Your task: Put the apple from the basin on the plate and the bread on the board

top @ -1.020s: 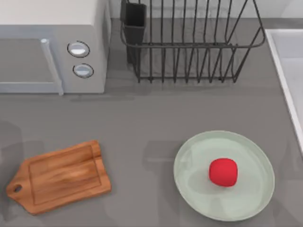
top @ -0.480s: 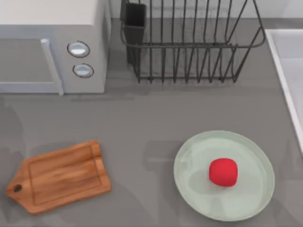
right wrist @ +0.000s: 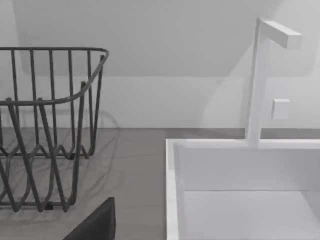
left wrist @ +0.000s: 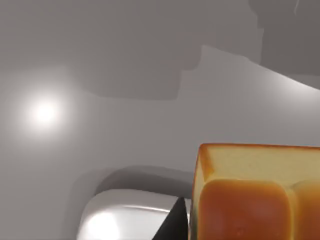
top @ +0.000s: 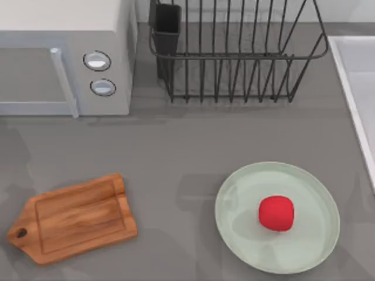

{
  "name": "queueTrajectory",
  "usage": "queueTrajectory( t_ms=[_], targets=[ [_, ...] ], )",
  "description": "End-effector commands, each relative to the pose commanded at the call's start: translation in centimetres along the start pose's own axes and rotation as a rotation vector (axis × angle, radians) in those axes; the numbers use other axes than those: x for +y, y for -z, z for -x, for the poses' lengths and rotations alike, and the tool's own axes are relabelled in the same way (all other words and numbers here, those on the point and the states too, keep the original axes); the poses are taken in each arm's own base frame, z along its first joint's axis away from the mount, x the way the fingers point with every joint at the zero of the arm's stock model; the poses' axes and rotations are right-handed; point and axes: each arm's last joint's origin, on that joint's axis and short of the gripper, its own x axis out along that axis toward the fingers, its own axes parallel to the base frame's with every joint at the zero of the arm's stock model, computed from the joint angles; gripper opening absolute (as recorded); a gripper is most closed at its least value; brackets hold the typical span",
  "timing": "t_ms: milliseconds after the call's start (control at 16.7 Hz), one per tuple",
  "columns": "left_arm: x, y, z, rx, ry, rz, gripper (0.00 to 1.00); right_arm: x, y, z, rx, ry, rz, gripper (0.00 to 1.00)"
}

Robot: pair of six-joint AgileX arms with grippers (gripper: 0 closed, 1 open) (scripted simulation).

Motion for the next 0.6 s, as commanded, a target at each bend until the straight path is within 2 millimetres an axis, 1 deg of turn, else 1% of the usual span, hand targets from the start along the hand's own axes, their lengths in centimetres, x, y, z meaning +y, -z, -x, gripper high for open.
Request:
queueTrajectory(
  t_ms=[120, 300, 480, 600],
  targets=[
    [0.0, -0.2, 0.0, 0.003, -0.003, 0.017, 0.00, 0.0, 0.0, 0.0, 0.000, 0.000, 0.000, 1.00],
    [-0.2, -1.1, -0.1, 0.012, -0.016, 0.103, 0.00, 0.0, 0.0, 0.0, 0.000, 0.000, 0.000, 1.00],
    [-0.5, -2.6, -0.2, 0.018, -0.037, 0.250, 0.00, 0.0, 0.0, 0.0, 0.000, 0.000, 0.000, 1.00],
    [-0.9, -3.8, -0.2, 0.018, -0.055, 0.378, 0.00, 0.0, 0.0, 0.0, 0.000, 0.000, 0.000, 1.00]
  ],
)
